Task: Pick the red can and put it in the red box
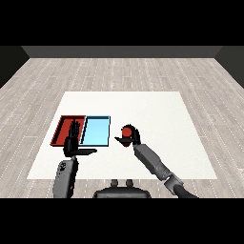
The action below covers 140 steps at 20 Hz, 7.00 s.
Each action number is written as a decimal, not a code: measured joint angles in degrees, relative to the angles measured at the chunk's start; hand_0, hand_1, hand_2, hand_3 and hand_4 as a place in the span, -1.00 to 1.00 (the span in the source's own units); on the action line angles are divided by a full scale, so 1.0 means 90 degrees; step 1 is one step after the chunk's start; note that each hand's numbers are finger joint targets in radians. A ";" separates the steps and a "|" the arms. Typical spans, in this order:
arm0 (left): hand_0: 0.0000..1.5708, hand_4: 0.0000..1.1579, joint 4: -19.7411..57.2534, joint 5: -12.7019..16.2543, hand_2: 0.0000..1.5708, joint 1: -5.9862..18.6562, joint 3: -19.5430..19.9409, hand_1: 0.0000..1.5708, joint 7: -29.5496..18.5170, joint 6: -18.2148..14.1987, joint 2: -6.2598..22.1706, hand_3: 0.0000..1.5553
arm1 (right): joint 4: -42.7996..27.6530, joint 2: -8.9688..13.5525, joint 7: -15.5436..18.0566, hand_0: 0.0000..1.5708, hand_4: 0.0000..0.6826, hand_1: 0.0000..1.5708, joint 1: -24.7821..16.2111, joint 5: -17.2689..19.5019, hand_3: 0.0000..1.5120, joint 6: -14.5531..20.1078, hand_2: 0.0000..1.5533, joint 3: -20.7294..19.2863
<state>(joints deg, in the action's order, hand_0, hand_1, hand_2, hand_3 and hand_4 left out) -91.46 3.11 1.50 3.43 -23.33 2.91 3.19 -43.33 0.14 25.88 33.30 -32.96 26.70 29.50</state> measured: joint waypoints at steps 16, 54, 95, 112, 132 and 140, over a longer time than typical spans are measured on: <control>-1.00 -1.00 0.0065 -0.0122 -1.00 0.0009 -0.0094 -1.00 -0.0151 -0.0010 -0.0047 -1.00 | -0.1222 0.0158 -0.0680 1.00 0.80 1.00 -0.0293 0.1050 0.85 0.0267 0.90 -0.0401; -1.00 -1.00 0.0112 0.0107 -1.00 0.0985 -0.2742 -1.00 0.1582 -0.0736 -0.0353 -1.00 | -0.5367 0.0146 -0.1993 1.00 0.92 1.00 -0.1152 0.3445 0.88 0.0056 0.91 -0.1194; 1.00 0.93 0.1568 0.1693 1.00 0.2202 -0.3743 1.00 0.1216 -0.2983 -0.0293 0.95 | -0.5314 0.0027 -0.1836 1.00 0.83 1.00 -0.0806 0.3126 0.86 0.0562 0.90 -0.0147; 1.00 0.95 0.1775 0.1789 1.00 0.2361 -0.3743 1.00 0.1136 -0.3575 -0.0264 0.93 | -0.5201 0.0160 -0.2037 -1.00 -1.00 -1.00 -0.0630 0.3004 -1.00 0.0628 -1.00 -0.0039; 1.00 0.96 0.1539 0.1396 1.00 0.2171 -0.3719 1.00 0.1295 -0.3543 -0.0325 0.91 | -0.5379 -0.0011 -0.2607 -1.00 -1.00 -1.00 -0.0865 0.3912 -1.00 0.0397 -1.00 -0.0422; 1.00 0.96 0.1589 0.1217 1.00 0.2084 -0.3436 1.00 0.1158 -0.3326 -0.0258 0.89 | -0.6280 0.0251 -0.2571 -1.00 -1.00 -1.00 -0.1353 0.3646 -1.00 -0.0037 -1.00 -0.1055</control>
<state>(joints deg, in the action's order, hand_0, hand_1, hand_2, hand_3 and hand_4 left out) -77.16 14.06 20.25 -27.49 -12.90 -27.02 0.87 -99.85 2.41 2.74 21.13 -0.14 26.37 20.00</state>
